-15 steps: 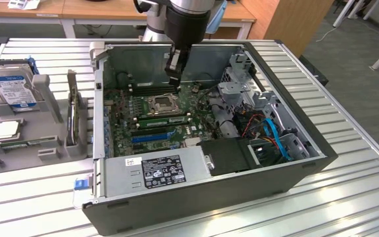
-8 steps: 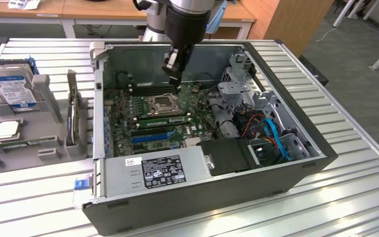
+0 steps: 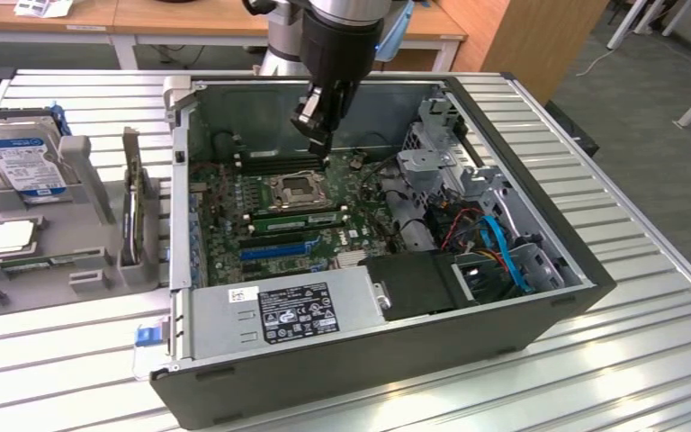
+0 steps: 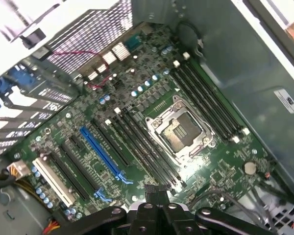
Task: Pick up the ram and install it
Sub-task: 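Press down the ram until it locks into place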
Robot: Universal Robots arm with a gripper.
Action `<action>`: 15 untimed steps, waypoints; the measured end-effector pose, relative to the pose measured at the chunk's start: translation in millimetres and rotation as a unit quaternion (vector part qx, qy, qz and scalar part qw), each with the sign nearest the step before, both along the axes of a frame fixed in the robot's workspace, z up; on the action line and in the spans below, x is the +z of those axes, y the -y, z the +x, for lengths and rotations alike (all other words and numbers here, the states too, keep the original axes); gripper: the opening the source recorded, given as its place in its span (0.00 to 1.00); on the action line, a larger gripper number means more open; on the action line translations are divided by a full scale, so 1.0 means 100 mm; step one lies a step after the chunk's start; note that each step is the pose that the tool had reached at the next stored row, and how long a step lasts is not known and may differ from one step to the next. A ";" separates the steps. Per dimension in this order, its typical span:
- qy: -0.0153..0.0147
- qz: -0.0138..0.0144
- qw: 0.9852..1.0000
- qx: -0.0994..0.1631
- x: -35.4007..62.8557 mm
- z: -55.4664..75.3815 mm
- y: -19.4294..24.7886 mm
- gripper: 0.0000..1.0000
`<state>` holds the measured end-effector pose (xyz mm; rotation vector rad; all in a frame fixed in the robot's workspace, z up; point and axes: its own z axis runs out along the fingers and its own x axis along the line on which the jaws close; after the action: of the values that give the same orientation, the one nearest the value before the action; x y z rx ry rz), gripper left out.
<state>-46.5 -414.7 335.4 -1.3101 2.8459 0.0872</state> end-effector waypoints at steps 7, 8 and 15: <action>0.000 0.000 0.999 -0.049 0.000 0.00 0.000 0.10; 0.000 0.000 0.998 -0.056 0.000 0.00 0.000 0.10; 0.000 0.000 0.994 -0.111 0.000 0.00 0.000 0.10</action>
<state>-46.5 -414.7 335.4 -0.9826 2.9680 0.0848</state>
